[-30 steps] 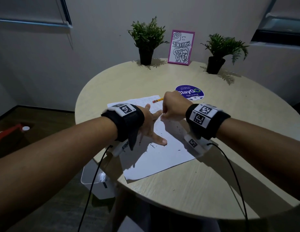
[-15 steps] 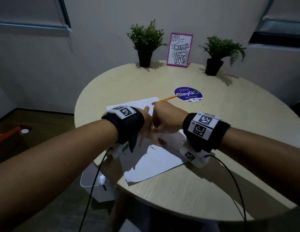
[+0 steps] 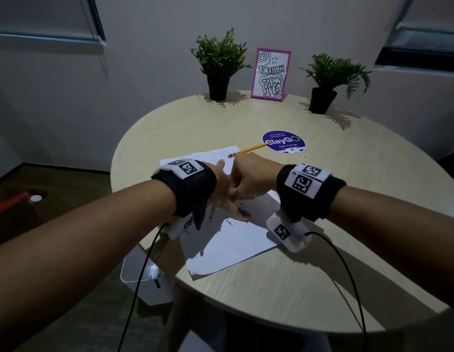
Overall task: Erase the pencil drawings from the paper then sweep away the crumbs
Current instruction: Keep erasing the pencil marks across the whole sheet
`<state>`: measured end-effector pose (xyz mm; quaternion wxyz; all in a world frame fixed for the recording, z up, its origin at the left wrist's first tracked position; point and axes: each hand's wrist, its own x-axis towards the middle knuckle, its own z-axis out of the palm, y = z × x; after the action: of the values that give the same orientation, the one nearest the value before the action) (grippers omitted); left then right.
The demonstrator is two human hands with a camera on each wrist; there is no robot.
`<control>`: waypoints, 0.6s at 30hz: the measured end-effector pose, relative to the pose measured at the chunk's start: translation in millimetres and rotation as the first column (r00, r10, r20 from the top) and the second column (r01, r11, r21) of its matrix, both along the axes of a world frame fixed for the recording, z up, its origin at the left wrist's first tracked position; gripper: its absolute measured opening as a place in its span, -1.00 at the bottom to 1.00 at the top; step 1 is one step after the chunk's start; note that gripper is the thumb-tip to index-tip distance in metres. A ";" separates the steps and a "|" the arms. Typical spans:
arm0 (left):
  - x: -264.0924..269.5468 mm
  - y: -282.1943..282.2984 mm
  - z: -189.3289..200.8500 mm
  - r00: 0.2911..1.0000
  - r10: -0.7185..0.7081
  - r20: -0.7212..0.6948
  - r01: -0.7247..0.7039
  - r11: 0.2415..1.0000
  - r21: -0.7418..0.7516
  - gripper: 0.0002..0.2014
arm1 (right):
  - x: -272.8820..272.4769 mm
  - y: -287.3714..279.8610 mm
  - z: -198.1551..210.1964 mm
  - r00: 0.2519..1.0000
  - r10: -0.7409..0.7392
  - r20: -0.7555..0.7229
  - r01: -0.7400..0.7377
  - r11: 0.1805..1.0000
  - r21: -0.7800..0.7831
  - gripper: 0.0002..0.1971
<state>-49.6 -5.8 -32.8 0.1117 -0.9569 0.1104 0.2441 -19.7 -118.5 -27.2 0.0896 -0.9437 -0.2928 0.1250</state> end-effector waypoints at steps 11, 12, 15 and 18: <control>2.2 1.5 -4.6 0.994 0.106 0.022 -0.106 0.994 -0.013 0.24 | 21.5 -13.1 -5.7 0.957 -0.144 0.251 0.163 0.985 -0.058 -0.65; 1.4 1.0 -3.8 0.994 0.110 0.023 -0.110 0.994 -0.007 0.25 | 22.1 -17.0 -6.0 0.959 -0.141 0.248 0.161 0.985 -0.062 -0.67; 1.3 2.1 -1.4 0.993 0.115 0.011 -0.115 0.993 0.000 0.28 | 21.1 -25.9 -4.7 0.967 -0.127 0.219 0.144 0.987 -0.064 -0.74; 1.0 10.2 2.4 0.994 0.101 -0.042 -0.101 0.995 -0.009 0.22 | 19.5 -31.2 -1.1 0.976 -0.117 0.181 0.130 0.990 -0.058 -0.81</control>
<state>-48.5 4.4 -30.4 0.0917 -0.9566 0.0655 0.2688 -0.2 -149.7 -28.3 0.0381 -0.9700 -0.2358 0.0450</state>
